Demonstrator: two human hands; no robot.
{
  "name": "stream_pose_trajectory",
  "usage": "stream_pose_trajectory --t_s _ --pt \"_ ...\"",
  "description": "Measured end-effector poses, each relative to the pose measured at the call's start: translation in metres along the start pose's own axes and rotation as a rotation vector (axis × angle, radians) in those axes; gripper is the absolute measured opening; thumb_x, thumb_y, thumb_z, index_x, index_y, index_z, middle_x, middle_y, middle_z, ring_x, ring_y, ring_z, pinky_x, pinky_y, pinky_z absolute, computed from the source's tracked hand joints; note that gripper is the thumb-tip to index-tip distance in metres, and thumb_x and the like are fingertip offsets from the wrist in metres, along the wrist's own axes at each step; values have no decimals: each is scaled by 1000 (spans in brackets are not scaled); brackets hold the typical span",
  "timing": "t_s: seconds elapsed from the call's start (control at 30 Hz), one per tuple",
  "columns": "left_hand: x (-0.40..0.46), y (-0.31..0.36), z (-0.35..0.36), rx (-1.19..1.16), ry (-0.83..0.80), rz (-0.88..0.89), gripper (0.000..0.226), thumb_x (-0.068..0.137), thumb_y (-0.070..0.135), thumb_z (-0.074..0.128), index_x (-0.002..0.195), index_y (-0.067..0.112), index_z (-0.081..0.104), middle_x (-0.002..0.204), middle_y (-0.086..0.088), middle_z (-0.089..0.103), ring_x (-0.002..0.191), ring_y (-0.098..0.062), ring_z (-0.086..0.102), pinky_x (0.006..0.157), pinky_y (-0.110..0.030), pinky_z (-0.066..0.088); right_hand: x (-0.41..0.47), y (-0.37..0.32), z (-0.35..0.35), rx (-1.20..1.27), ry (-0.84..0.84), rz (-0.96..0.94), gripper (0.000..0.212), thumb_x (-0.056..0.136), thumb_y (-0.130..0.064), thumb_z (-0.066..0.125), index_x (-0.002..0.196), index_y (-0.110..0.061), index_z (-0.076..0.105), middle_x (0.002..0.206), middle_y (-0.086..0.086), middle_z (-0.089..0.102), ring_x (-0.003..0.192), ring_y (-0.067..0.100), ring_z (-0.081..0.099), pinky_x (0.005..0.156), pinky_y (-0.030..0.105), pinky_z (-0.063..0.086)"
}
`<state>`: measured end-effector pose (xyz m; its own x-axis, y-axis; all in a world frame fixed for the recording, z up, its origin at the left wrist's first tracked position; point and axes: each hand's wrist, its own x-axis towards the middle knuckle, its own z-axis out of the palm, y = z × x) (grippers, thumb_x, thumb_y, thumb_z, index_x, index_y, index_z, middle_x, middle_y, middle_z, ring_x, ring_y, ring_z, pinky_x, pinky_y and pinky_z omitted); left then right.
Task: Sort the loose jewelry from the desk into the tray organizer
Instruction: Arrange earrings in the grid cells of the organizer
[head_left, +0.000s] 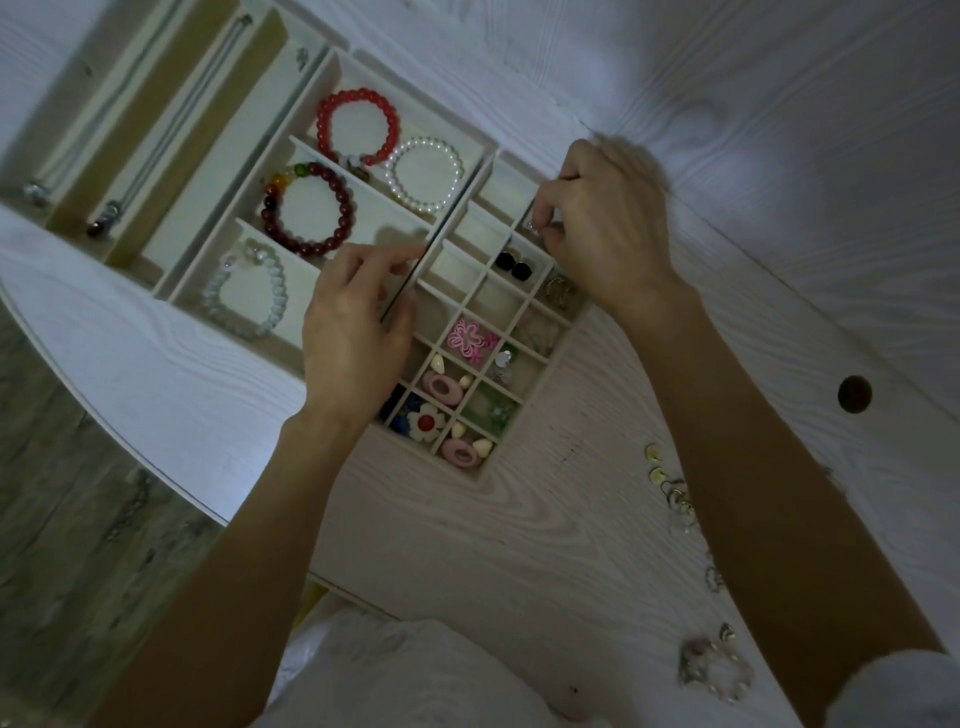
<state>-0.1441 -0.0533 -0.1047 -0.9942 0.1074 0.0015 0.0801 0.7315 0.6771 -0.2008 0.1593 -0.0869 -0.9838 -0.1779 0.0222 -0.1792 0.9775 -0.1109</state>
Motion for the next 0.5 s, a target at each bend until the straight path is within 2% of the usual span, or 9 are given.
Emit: stream_pose_trajectory --t_s 0.13,0.23,0.4,0.5 --pt "0 -1 1 -5 7 5 42 83 -1 59 121 16 62 106 -6 57 93 -13 53 74 -12 35 -1 0 2 14 19 8 9 69 -1 72 68 -9 69 75 11 58 71 29 55 67 27 30" --pt "-1 -2 1 -13 11 9 41 83 0 60 121 16 63 105 -6 57 91 -7 48 73 -7 33 -3 0 3 4 -4 23 4 74 -4 69 72 -7 70 79 12 60 76 30 55 69 28 29" --pt "-1 -1 1 -14 19 18 43 82 -1 59 121 16 63 104 -6 57 91 -12 51 74 -14 36 -3 0 3 3 -29 51 9 81 -7 63 79 -7 72 85 13 63 81 28 57 70 30 35" --pt "-1 -1 1 -12 16 15 43 82 -1 59 121 16 63 103 -6 58 90 -13 51 73 -15 36 -2 0 3 3 -50 67 12 82 -5 62 83 -9 74 89 11 64 84 26 57 68 28 33"
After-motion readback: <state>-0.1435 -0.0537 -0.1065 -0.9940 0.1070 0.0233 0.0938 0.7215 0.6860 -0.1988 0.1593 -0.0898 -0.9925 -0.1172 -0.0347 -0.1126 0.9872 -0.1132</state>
